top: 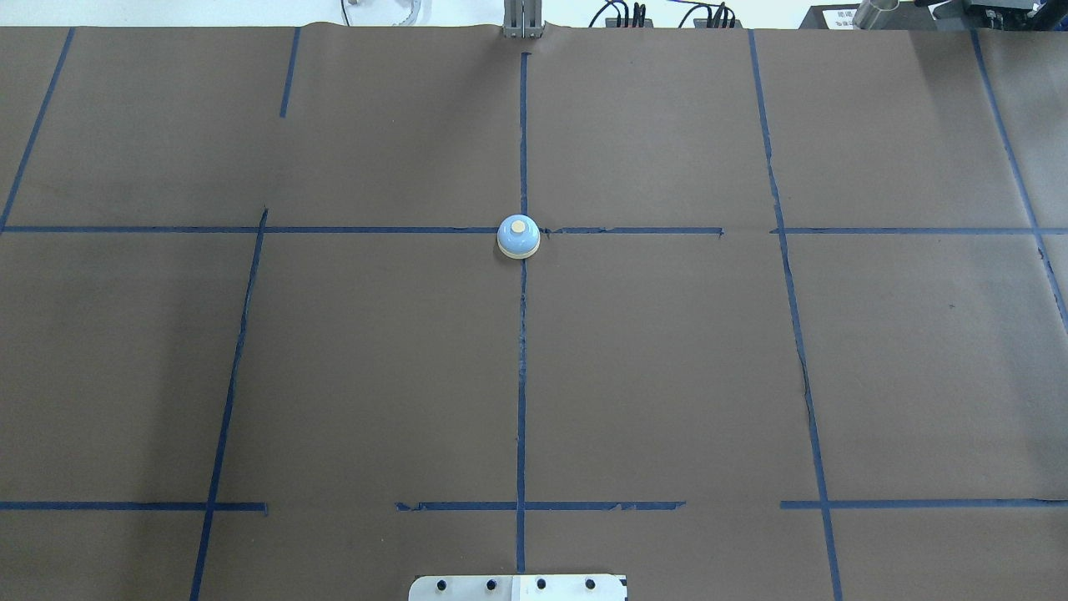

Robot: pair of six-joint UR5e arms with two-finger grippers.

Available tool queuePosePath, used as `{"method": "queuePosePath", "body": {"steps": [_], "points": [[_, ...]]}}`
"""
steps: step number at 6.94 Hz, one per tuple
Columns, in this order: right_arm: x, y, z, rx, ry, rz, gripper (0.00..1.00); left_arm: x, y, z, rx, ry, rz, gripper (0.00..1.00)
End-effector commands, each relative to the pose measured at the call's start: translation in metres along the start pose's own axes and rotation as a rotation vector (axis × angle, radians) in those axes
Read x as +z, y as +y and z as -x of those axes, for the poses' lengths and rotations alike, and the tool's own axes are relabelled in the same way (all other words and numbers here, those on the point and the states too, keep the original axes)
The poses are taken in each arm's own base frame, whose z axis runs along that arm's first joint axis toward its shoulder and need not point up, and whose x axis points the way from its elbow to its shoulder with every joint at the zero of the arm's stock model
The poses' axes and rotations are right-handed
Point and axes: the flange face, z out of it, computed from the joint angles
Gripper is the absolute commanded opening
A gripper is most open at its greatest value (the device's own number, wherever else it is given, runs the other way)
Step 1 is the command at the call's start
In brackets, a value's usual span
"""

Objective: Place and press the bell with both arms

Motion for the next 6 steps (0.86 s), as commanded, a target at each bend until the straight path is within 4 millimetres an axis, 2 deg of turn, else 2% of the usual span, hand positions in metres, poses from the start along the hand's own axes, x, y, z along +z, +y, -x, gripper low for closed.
{"method": "queuePosePath", "body": {"steps": [1, 4, 6], "points": [[0.004, -0.002, 0.009, -0.019, 0.014, 0.013, 1.00, 0.000, 0.000, 0.000, 0.001, 0.000, 0.000, 1.00], [0.017, 0.013, -0.001, -0.055, 0.017, -0.031, 1.00, 0.000, 0.000, 0.000, 0.001, 0.000, 0.000, 1.00], [0.016, 0.012, 0.000, -0.058, 0.014, -0.037, 1.00, 0.000, 0.000, 0.000, 0.000, 0.000, 0.000, 1.00]]}}
